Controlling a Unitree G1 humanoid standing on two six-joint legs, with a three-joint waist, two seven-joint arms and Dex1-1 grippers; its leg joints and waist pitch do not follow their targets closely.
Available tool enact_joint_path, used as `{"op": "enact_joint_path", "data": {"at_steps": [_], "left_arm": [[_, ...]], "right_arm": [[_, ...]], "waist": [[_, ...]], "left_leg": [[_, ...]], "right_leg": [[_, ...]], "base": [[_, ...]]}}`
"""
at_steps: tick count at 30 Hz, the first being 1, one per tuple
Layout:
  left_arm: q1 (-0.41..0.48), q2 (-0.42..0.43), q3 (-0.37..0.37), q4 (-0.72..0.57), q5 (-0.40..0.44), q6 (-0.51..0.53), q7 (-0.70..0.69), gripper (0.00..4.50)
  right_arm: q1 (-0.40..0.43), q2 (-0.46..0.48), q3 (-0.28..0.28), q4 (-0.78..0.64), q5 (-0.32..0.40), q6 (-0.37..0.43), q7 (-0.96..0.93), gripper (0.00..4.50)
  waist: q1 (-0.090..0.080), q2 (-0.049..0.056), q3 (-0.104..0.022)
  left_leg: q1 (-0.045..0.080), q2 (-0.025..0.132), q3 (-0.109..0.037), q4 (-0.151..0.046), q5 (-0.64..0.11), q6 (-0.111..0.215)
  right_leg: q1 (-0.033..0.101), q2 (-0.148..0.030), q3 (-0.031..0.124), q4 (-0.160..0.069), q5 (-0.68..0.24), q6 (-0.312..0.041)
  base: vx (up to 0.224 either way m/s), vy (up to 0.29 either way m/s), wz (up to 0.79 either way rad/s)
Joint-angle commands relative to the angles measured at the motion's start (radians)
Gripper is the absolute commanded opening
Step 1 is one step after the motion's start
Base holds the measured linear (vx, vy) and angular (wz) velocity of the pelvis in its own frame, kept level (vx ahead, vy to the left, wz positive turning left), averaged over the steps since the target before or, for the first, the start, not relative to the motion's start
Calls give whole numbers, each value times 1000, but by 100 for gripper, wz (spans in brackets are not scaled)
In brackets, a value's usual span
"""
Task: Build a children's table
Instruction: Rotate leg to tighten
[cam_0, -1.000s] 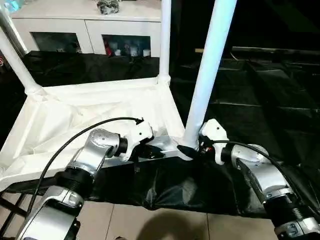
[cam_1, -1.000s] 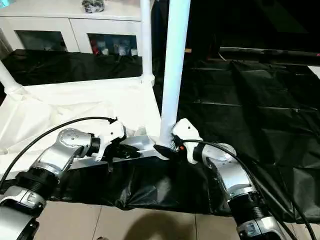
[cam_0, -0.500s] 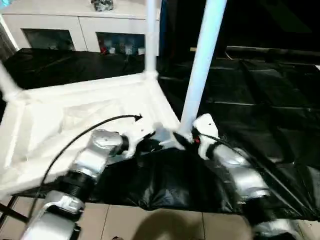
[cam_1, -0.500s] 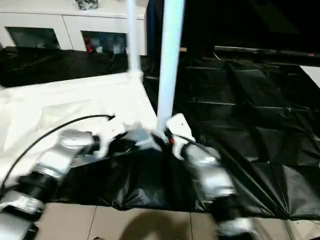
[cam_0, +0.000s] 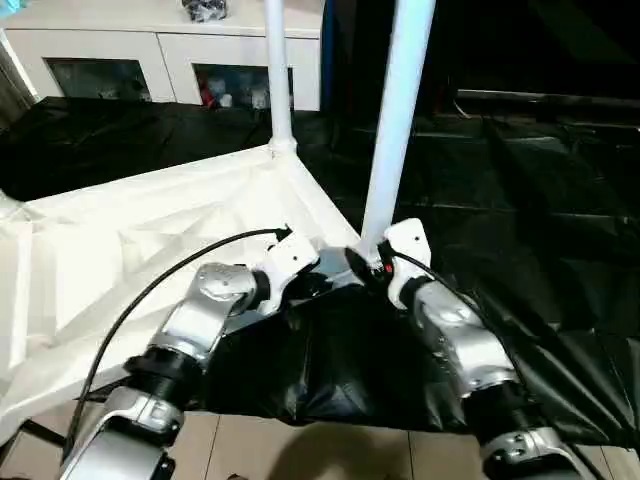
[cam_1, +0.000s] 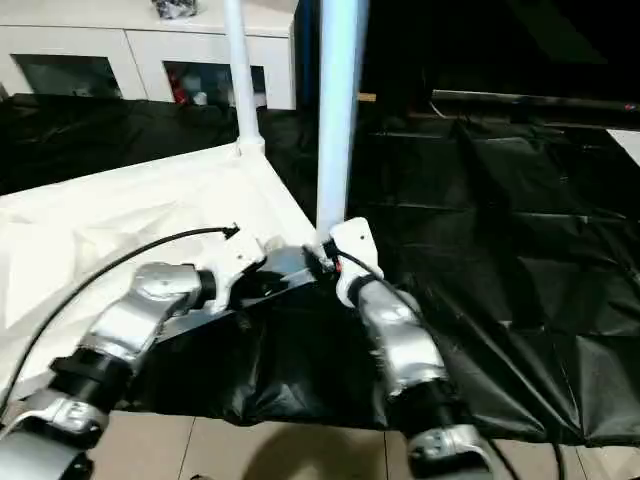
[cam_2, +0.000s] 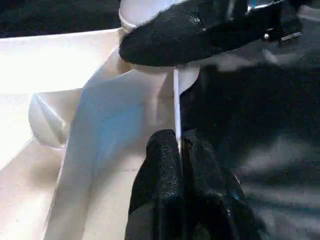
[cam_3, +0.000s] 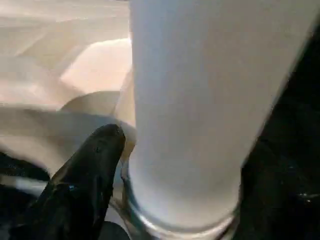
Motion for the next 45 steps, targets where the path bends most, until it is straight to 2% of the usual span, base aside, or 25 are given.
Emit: {"op": "enact_joint_path", "data": {"at_steps": [1, 5, 6, 9, 14, 16, 17, 18, 25, 27, 29, 31, 34, 36, 40, 45], "left_arm": [[19, 14, -15, 2, -35, -52, -68, 0], [17, 95, 0, 24, -41, -63, -159, 0], [16, 110, 3, 26, -44, -65, -176, 0], [14, 149, 8, 38, -55, -79, -221, 0], [19, 189, 16, 27, -75, -77, -265, 0], [24, 199, 12, 18, -85, -72, -284, 0], [27, 202, 11, 13, -88, -70, -290, 0], [27, 202, 11, 13, -88, -70, -290, 0], [26, 206, -3, 21, -90, -74, -296, 0], [25, 204, -5, 20, -91, -71, -294, 0], [24, 202, -6, 21, -89, -71, -292, 0], [22, 200, -6, 24, -87, -72, -289, 0], [21, 199, -4, 30, -87, -75, -287, 0], [18, 199, -3, 38, -85, -79, -285, 0], [12, 197, 0, 51, -80, -80, -267, 0], [2, 163, 15, 58, -74, -63, -193, 0]], "right_arm": [[10, -21, 30, -26, 16, 17, 83, 387], [34, -117, 54, -75, 50, -1, 279, 387], [39, -133, 60, -87, 59, -3, 316, 387], [50, -171, 80, -114, 81, -6, 406, 387], [48, -193, 101, -128, 100, -12, 491, 387], [32, -184, 101, -108, 96, -21, 493, 387], [25, -178, 100, -101, 96, -23, 493, 387], [25, -178, 100, -101, 96, -23, 493, 387], [-18, -157, 110, -55, 78, -41, 493, 387], [-22, -157, 110, -52, 76, -39, 498, 359], [-23, -161, 115, -48, 72, -40, 502, 352], [-24, -165, 119, -42, 68, -43, 506, 318], [-24, -167, 123, -37, 65, -50, 504, 306], [-26, -165, 124, -32, 66, -51, 503, 278], [-36, -155, 126, -14, 61, -56, 501, 267], [-28, -140, 122, -4, 58, -57, 469, 263]], "waist": [[4, -1, -59], [7, 0, -57], [7, 3, -59], [6, 0, -61], [7, -8, -59], [8, -6, -59], [7, -10, -59], [7, -8, -60], [7, -12, -61], [8, -12, -61], [8, -14, -62], [9, -13, -62], [9, -15, -63], [10, -14, -63], [9, -13, -63], [11, -14, -58]], "left_leg": [[8, 15, -4, -56, -238, 16], [9, 18, -3, -57, -253, 18], [11, 20, -4, -57, -248, 18], [7, 18, -4, -55, -233, 27], [9, 19, -2, -53, -225, 32], [9, 21, -2, -54, -224, 29], [9, 21, -2, -54, -221, 29], [10, 21, -2, -54, -216, 28], [10, 20, -1, -52, -197, 28], [11, 20, -1, -51, -192, 29], [10, 20, 0, -51, -191, 29], [10, 19, 0, -50, -185, 30], [10, 19, 0, -50, -180, 32], [10, 19, 0, -49, -178, 34], [11, 19, 0, -49, -190, 30], [14, 20, -1, -51, -234, 15]], "right_leg": [[50, -61, 40, -78, -142, -194], [50, -61, 40, -79, -177, -195], [48, -61, 40, -76, -159, -201], [53, -60, 38, -72, -120, -212], [51, -63, 37, -71, -144, -226], [49, -63, 37, -71, -146, -228], [49, -62, 37, -70, -143, -229], [49, -62, 37, -68, -132, -233], [51, -63, 38, -63, -90, -241], [51, -63, 38, -62, -87, -241], [53, -63, 38, -62, -86, -240], [53, -62, 38, -61, -78, -240], [54, -62, 37, -61, -73, -240], [54, -62, 37, -60, -69, -242], [53, -62, 37, -61, -84, -241], [49, -64, 38, -69, -168, -228]], "base": [[0, 0, 0], [0, 0, 0], [0, 0, 0], [0, 0, 0], [0, 0, 0], [0, 0, 0], [0, 0, 0], [0, 0, 0], [0, 0, 0], [0, 0, 0], [0, 0, 0], [0, 0, 0], [0, 0, 0], [0, 0, 0], [0, 0, 0], [0, 0, 0]]}}
